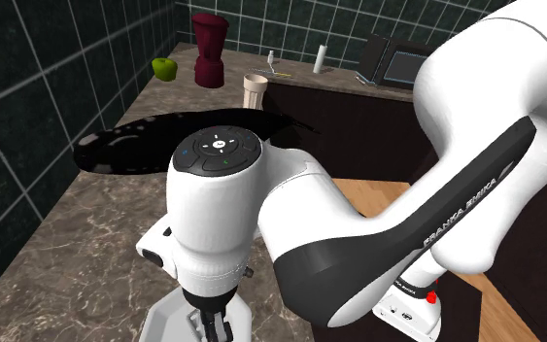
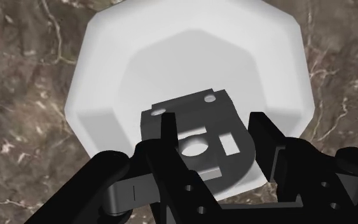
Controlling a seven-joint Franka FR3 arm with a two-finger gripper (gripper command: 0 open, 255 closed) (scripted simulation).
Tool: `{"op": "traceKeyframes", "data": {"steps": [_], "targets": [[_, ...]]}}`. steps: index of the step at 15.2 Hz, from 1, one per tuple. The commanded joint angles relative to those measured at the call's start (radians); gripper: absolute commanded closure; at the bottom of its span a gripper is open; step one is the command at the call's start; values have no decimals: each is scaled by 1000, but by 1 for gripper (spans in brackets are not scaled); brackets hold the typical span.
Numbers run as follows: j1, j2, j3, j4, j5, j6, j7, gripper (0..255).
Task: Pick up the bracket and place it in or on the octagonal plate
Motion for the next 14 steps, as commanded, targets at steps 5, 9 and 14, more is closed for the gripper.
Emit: {"op": "traceKeyframes", "data": {"steps": [5,9,14], "targets": [[0,0,0,0,0,0,0,0],[-8,-73,-4,52,69,-98,-50,0],[-8,-89,-8,68,82,-125,-60,0]]}}
